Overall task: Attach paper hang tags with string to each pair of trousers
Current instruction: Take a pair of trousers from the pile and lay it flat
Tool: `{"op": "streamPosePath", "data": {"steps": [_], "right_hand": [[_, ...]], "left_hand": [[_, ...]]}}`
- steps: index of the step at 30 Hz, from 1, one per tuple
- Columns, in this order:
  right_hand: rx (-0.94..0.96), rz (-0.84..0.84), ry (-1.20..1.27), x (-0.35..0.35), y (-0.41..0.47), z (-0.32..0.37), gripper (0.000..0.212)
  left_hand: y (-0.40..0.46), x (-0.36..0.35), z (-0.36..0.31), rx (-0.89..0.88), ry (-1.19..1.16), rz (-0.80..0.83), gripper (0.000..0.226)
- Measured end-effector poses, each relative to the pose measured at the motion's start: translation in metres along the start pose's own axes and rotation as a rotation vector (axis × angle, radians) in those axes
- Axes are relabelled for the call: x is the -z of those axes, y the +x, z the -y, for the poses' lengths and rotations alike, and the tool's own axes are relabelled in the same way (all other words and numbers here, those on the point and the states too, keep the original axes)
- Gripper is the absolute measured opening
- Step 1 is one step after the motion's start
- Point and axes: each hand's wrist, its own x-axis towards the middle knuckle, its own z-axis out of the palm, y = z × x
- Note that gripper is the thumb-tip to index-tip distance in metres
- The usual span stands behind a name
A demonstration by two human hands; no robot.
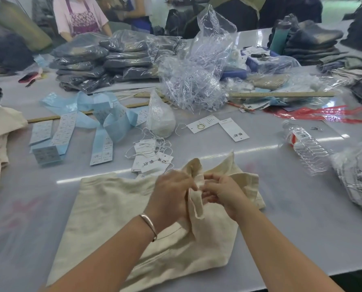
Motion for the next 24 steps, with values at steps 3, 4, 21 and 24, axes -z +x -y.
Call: {"op": "streamPosePath", "data": {"steps": [3,4,21,24], "right_hand": [[-0.013,-0.005,-0.025,-0.002,-0.009,-0.010,0.045],[0.000,-0.018,-0.026,-0.002,-0.011,-0.015,0.051],[0.854,-0.234,-0.992,-0.018,-0.033,-0.044,0.031],[0.706,-0.028,-0.908,-0.027,-0.027,-0.043,0.029]], "left_hand": [[-0.001,-0.019,-0.007,0.186,0.155,0.222,0.033],[-0.003,-0.025,-0.006,0.199,0.206,0.240,0.031],[-0.037,-0.034,0.015,0.501,-0.015,0.283,0.054],[-0.036,-0.032,0.014,0.500,0.009,0.286,0.030]]}}
